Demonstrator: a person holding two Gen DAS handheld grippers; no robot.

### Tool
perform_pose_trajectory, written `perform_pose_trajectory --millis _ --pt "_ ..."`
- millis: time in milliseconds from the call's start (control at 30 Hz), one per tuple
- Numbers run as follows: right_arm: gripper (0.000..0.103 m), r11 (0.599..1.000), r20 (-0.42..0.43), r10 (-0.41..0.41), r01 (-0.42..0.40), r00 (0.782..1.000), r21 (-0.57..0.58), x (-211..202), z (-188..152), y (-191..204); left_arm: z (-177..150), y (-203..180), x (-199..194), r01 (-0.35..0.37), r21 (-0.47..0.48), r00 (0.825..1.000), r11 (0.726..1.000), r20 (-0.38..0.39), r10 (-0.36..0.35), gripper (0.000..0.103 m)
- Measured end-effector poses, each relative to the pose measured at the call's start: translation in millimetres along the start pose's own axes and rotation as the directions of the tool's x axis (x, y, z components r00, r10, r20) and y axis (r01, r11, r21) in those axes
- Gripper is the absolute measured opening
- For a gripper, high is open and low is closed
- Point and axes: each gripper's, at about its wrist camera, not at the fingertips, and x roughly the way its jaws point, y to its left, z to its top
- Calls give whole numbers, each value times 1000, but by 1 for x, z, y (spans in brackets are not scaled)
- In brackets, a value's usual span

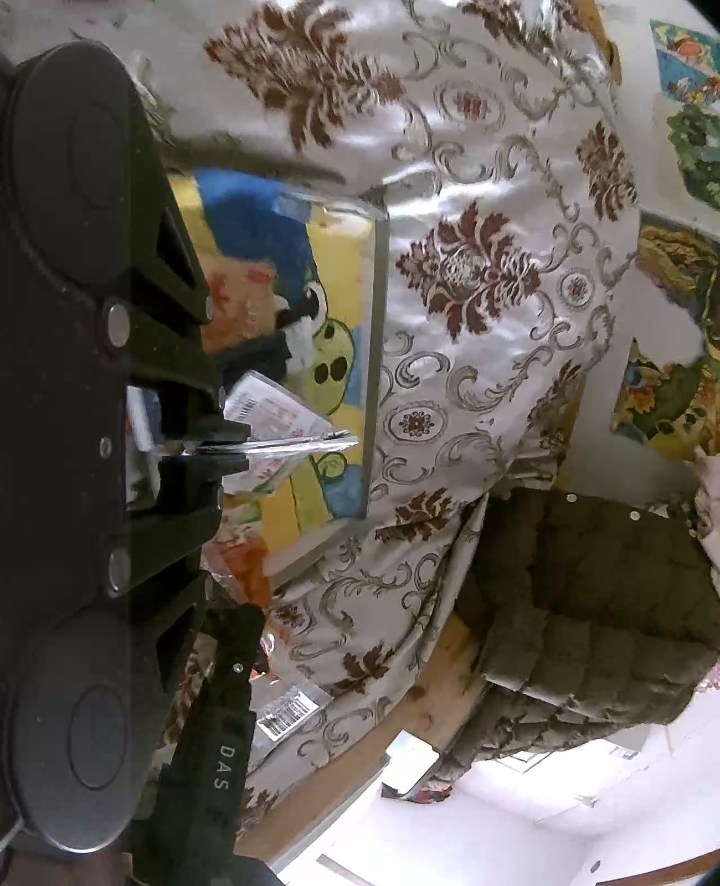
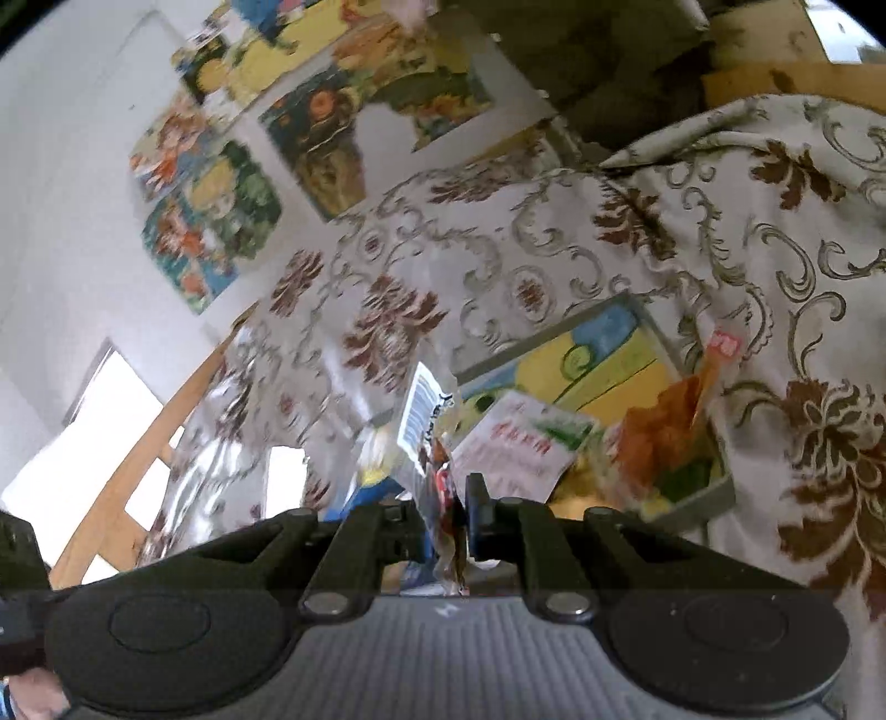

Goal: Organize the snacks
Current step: 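Carry both held snacks over the frog tray and lower them in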

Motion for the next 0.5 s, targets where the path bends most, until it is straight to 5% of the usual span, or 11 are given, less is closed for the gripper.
perform_pose_trajectory --millis 500 --pt "13 997 52 -67 65 996 34 64 17 -52 12 -6 97 -43 -7 997 999 -58 43 3"
